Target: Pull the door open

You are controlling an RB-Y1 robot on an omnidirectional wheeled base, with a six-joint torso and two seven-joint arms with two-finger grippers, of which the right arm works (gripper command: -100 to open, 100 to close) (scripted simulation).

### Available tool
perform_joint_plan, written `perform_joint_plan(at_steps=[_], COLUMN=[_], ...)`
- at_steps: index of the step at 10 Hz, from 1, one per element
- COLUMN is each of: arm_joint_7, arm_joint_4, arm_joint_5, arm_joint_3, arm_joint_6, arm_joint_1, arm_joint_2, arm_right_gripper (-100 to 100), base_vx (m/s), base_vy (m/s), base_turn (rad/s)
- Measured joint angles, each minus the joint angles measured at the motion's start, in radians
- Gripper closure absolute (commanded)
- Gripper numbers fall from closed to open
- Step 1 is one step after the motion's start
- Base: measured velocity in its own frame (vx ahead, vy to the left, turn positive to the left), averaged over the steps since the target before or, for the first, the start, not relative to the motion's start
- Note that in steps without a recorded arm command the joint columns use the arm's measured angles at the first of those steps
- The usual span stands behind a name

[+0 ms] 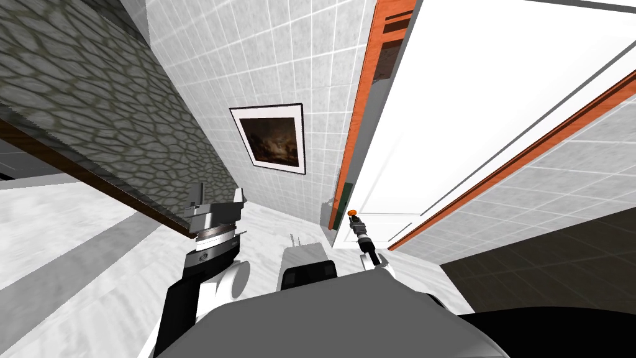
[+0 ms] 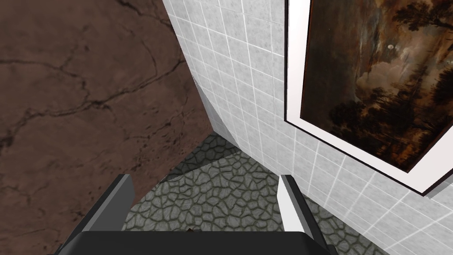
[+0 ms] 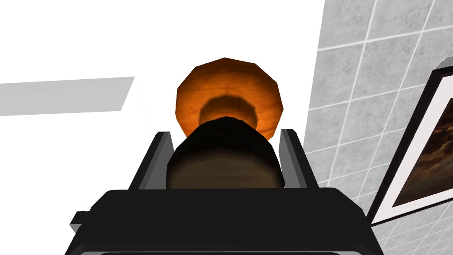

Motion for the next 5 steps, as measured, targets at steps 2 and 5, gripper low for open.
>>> perform_joint_plan(at_steps=[2,5], arm_joint_7=[-0.037,-0.100], arm_joint_4=[-0.004,0.007], arm_joint_5=[-0.002,-0.008], arm_joint_3=[0.003,0.007], arm_joint_6=[0.004,-0.004], arm_joint_1=[0.001,-0.007], arm_joint_2=[-0.001,-0.003], arm_right_gripper=[100,100], base_vx=[-0.015,-0.024], base_vy=[-0.002,-0.004], base_turn=[0.000,0.000])
